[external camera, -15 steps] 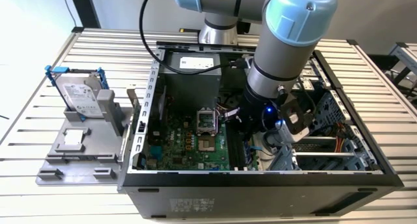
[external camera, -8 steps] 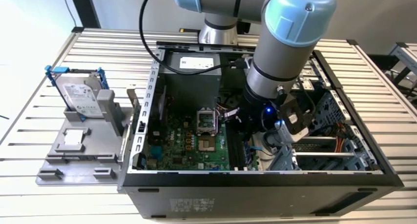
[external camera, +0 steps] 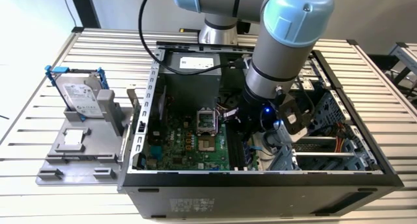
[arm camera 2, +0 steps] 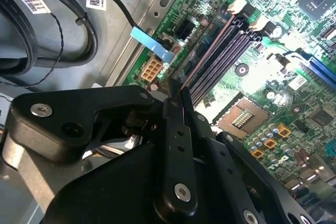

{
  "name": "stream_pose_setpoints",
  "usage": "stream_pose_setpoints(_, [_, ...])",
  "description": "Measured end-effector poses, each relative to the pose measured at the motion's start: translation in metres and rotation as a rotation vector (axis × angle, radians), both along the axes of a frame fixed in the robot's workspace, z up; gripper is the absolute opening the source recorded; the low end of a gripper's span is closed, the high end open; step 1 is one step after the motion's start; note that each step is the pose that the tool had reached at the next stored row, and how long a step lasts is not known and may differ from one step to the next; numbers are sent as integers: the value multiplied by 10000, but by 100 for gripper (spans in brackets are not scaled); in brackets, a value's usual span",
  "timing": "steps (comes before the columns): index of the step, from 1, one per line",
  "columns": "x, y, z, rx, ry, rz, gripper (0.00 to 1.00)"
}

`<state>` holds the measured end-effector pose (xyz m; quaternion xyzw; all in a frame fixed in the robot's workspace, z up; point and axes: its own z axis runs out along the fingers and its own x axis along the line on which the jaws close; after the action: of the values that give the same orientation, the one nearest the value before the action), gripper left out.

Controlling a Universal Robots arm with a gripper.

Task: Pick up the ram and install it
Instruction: 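Insert the ram into the slot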

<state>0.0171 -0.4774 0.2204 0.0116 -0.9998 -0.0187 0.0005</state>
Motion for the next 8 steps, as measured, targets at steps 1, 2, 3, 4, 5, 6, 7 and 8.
stream_pose_setpoints(1, [0,0,-5,2,-1,-1,0])
stream_pose_setpoints(2, [0,0,-10,1,0,-6,0])
stream_pose_setpoints(3, [0,0,-16,-1,0,-10,0])
stream_pose_setpoints(4, [0,0,-20,-1,0,-15,0])
stream_pose_setpoints(5, [0,0,-26,-2,1,-21,0])
stream_pose_setpoints(6, [-1,1,-33,-1,1,-27,0])
stream_pose_setpoints(7, [-1,1,-39,-2,1,-32,0])
stream_pose_setpoints(8, [-1,1,-39,-3,1,-34,0])
